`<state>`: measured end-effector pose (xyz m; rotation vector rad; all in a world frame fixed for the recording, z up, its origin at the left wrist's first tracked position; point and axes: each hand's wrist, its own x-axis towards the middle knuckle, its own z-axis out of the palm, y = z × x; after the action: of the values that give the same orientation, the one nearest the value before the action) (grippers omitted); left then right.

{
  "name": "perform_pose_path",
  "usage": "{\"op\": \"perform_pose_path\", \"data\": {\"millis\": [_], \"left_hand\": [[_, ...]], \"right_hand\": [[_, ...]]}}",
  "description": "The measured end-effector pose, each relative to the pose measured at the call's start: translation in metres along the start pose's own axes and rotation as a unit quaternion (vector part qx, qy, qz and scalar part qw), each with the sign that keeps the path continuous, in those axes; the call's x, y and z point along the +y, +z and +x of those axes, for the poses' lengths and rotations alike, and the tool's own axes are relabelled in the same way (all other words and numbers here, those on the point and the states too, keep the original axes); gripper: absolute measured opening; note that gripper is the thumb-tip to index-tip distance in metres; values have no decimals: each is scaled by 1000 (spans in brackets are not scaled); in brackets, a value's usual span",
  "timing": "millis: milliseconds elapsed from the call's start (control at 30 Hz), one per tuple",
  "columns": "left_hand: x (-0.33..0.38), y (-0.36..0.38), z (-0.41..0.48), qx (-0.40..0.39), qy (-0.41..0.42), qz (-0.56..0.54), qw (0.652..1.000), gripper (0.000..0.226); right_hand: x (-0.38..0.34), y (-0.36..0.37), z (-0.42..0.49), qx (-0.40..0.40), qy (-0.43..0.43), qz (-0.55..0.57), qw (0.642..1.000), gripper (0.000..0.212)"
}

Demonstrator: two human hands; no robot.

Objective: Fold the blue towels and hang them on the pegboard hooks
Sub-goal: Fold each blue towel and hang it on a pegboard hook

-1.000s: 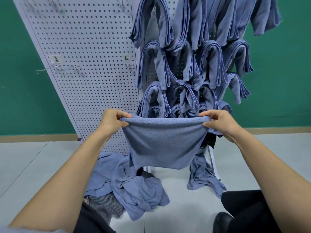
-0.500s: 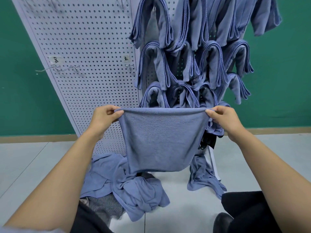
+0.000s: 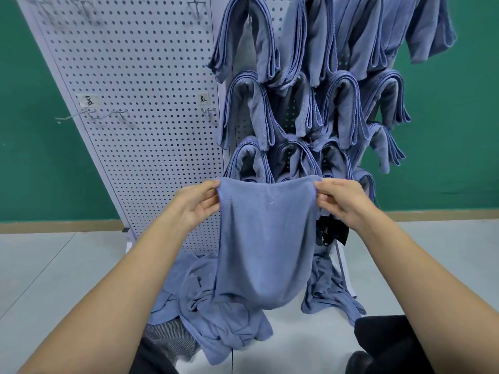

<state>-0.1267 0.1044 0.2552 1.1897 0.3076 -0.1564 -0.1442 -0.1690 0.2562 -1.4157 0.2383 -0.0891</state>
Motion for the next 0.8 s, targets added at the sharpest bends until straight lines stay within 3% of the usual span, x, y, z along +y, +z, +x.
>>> {"op": "perform_pose_path", "data": {"millis": [167, 367, 500, 633, 733, 800], "left_hand": [[-20, 41, -12, -42, 80, 84, 992, 3], [-36, 65, -16, -44, 125, 145, 981, 12], [-34, 70, -21, -47, 136, 118, 983, 13], [-31, 68, -21, -52, 160, 151, 974, 15], [-30, 67, -20, -68, 161, 152, 973, 12], [-29, 67, -20, -74, 148, 140, 976, 13]], "right_hand": [[5, 38, -8, -16, -129, -135, 982, 19], [15, 60, -18, -10, -184, -180, 966, 6], [14, 60, -24, -37, -165, -158, 973, 14], [13, 55, -34, -116, -109, -69, 985, 30], [11, 51, -38, -153, -70, -13, 986, 27], [8, 44, -33, -134, -62, 10, 989, 24]]}}
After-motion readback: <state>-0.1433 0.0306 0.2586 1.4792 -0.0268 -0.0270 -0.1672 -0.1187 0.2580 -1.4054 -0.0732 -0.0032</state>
